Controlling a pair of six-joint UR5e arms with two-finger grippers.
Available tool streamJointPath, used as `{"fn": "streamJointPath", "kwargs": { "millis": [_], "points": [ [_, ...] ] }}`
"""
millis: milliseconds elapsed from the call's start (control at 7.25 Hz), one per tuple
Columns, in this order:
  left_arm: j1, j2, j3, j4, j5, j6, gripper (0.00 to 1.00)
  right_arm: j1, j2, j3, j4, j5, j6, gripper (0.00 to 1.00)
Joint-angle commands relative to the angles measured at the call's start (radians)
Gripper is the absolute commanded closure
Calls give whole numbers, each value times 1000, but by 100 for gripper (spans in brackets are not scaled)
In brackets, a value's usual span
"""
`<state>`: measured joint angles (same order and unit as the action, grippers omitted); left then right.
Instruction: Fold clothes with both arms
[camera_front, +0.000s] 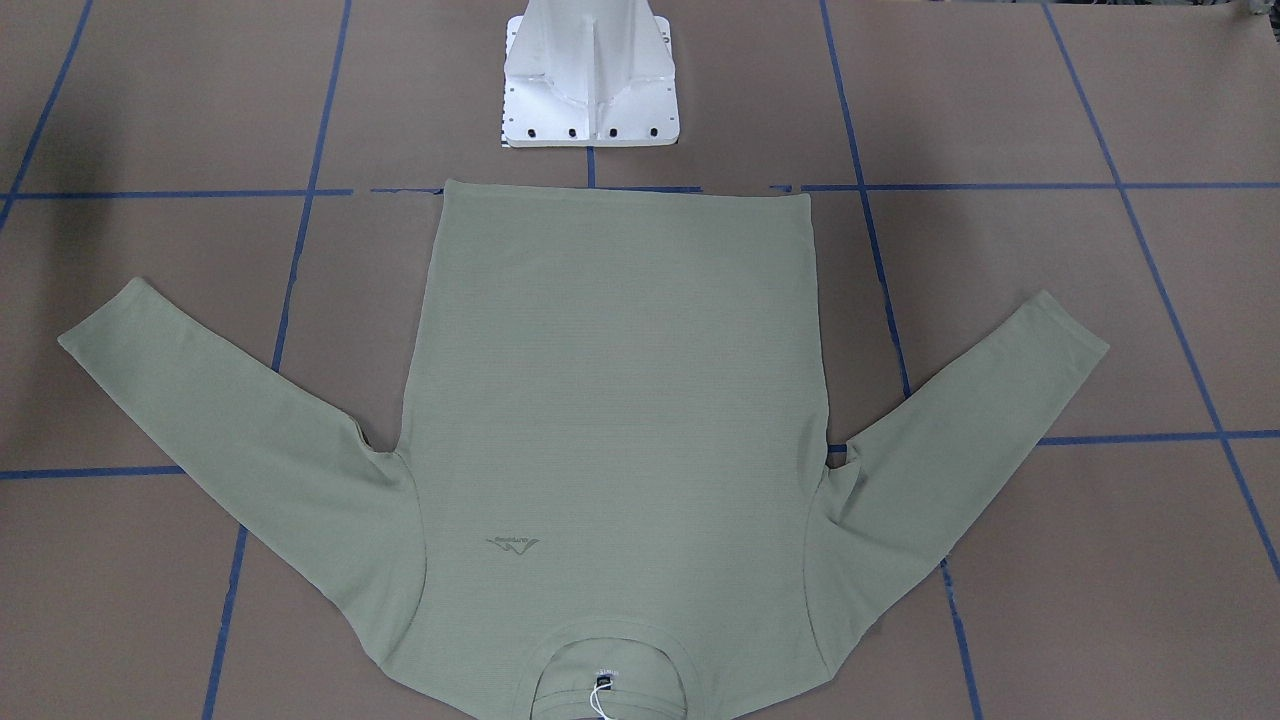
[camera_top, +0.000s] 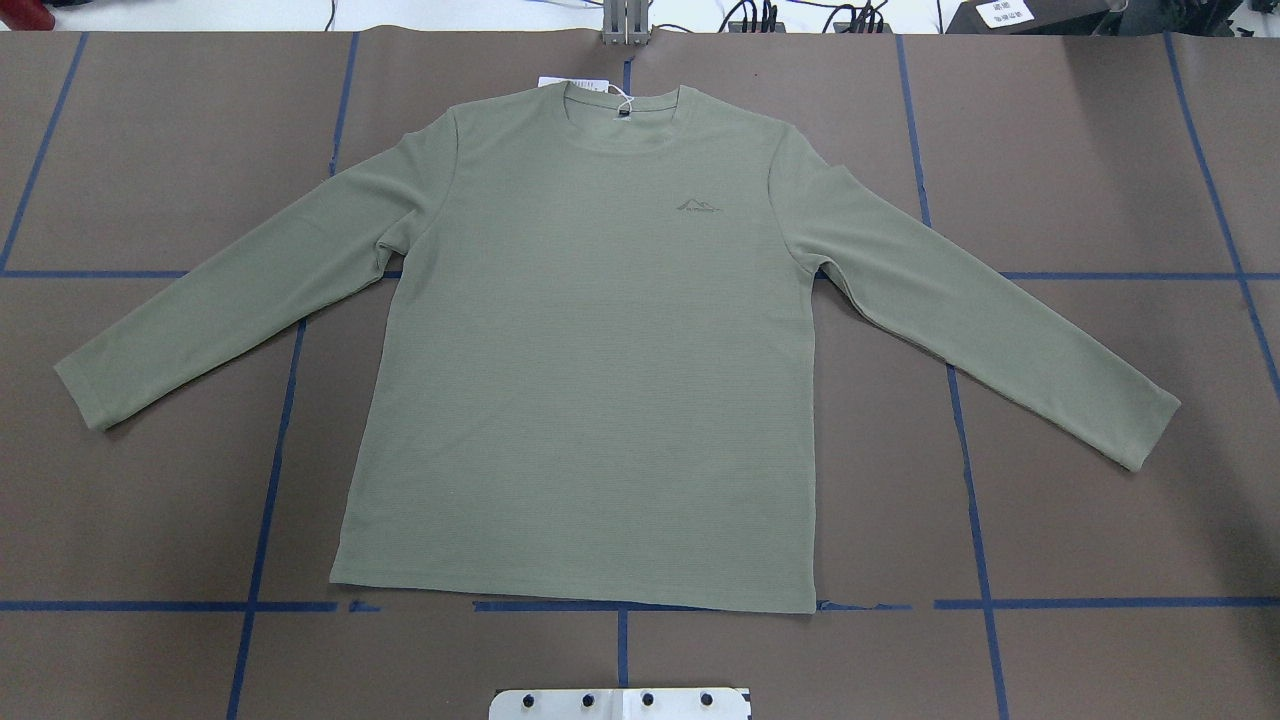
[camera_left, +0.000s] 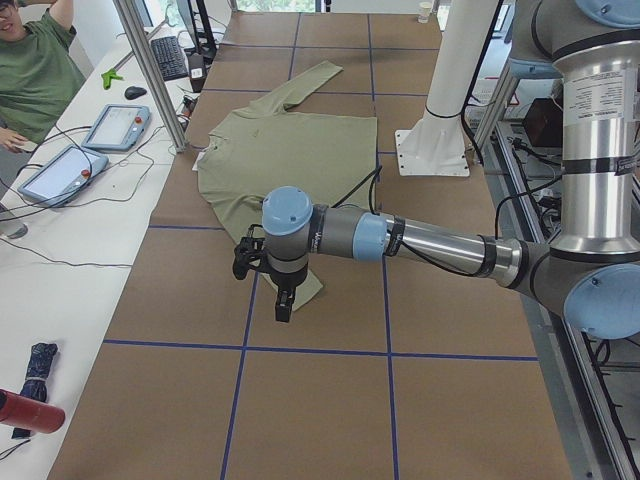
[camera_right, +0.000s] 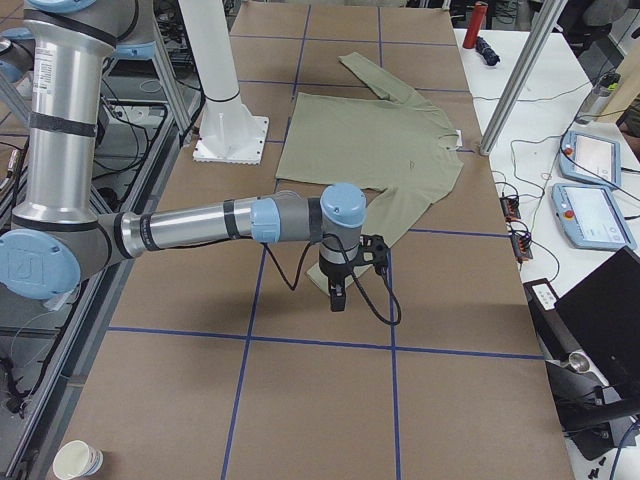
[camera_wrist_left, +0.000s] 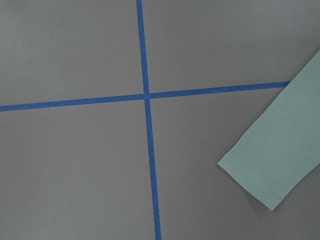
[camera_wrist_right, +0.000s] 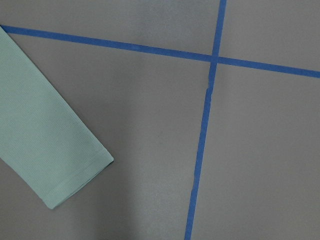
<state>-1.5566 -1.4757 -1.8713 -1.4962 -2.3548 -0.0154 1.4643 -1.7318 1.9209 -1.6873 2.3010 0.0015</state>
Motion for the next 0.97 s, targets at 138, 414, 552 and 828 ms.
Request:
{"fn": "streamJointPath", "kwargs": {
  "millis": [138, 414, 552, 828],
  "points": [
    [1, 0, -14, -2, 0, 2, 0, -4, 27, 4, 2, 0, 3, 0],
    [4, -49, -8, -41, -3, -9, 0, -7, 104, 33, 0, 21, 21, 0],
    [3, -99, 18, -79, 3, -5, 0, -6, 109, 17, 5, 40, 25, 0],
    [3, -86, 44, -160, 0, -5, 0, -43, 84, -11, 169, 150, 55, 0]
  ]
}}
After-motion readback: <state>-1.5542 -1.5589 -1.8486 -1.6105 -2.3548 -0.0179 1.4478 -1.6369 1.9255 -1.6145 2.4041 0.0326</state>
